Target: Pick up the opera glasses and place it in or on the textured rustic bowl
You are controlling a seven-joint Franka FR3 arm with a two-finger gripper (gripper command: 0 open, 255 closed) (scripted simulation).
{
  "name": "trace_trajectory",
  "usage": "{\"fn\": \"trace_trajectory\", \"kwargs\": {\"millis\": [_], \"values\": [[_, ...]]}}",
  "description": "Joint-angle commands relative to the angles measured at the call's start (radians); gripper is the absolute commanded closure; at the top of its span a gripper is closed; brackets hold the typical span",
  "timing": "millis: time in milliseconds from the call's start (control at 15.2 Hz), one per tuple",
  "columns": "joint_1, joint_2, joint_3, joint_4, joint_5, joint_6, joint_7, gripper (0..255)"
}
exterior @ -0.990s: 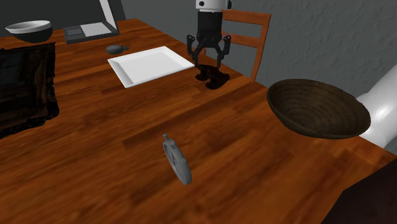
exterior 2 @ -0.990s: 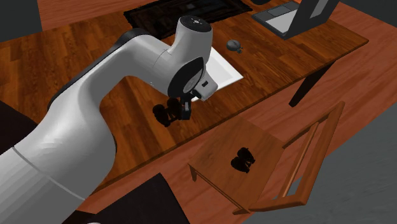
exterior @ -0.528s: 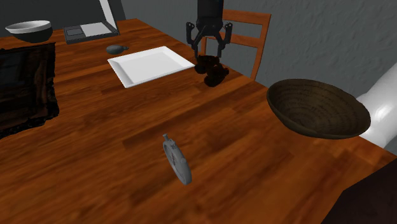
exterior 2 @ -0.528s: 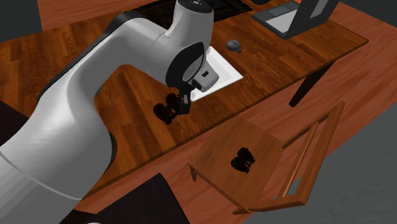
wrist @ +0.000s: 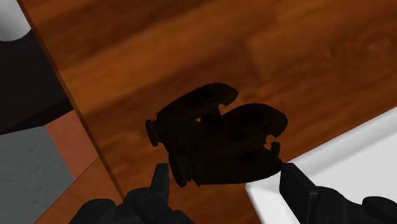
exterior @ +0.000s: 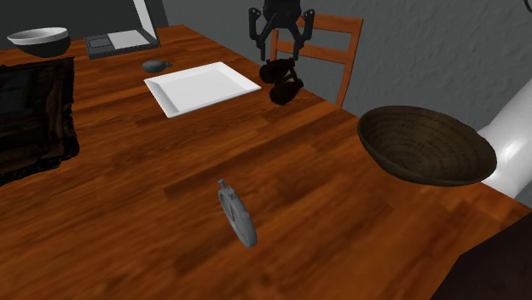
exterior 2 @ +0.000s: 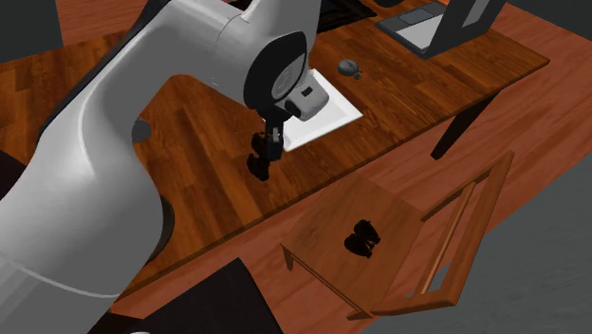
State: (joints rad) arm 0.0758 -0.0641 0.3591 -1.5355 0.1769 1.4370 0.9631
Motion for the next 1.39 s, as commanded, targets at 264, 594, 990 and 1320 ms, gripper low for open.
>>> {"fn": "trace_trajectory", "kwargs": {"millis": [264,594,990,1320], "values": [[0.004,0.047,0.006,0.139,-0.013,-0.093,0.025,255],[0.012,0.096,0.013,0.269,-0.028,-0.175,0.049,255],[0.003,-0.071,0.001,0.112,0.033,-0.174,0.041,255],[0.008,-0.191,-0.01,-0.006,0.072,-0.169,0.037,255]]}}
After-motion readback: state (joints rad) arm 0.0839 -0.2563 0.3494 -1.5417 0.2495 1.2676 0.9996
